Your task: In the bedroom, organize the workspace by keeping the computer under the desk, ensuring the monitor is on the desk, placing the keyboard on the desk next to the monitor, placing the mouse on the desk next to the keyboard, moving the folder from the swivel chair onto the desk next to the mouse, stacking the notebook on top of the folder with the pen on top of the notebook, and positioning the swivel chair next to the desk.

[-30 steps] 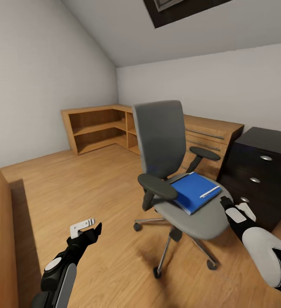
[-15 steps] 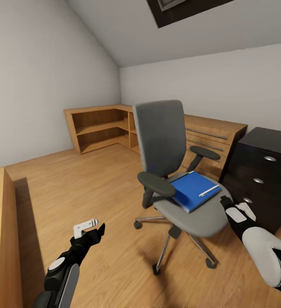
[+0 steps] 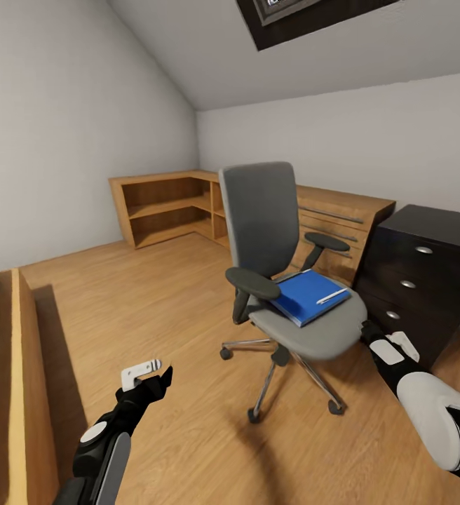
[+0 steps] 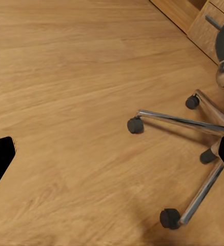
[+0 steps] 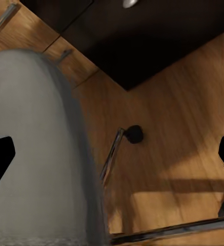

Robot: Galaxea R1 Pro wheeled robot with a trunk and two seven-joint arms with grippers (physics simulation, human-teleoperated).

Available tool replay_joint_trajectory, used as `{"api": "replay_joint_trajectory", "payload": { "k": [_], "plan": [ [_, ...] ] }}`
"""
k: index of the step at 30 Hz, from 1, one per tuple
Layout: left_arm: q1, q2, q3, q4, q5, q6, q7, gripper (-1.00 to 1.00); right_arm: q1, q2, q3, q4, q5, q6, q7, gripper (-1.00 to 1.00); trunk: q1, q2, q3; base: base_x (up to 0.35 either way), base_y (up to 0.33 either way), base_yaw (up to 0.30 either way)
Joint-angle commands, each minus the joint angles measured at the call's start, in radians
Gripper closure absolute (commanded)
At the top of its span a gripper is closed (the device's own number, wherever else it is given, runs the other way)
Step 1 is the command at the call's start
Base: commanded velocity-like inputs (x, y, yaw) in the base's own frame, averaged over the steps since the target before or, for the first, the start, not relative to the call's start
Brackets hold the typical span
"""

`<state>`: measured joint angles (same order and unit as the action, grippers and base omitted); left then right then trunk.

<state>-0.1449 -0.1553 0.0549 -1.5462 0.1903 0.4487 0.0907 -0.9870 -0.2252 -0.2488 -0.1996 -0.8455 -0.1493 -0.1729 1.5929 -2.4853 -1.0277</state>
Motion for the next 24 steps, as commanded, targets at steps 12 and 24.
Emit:
{"api": "replay_joint_trajectory", "payload": {
  "k": [12, 24],
  "plan": [
    [-0.001, 0.0, 0.0, -0.001, 0.011, 0.005, 0.006, -1.0, -0.001, 0.0, 0.005, -0.001, -0.01, -0.004, -0.002, -1.0, -0.001, 0.0, -0.001, -0.098, 0.0, 0.0],
    [-0.001, 0.0, 0.0, -0.001, 0.011, 0.005, 0.006, -1.0, -0.001, 0.001, 0.006, -0.004, -0.014, 0.009, -0.002, -1.0, -0.001, 0.0, -0.001, -0.006, 0.0, 0.0]
  ]
}}
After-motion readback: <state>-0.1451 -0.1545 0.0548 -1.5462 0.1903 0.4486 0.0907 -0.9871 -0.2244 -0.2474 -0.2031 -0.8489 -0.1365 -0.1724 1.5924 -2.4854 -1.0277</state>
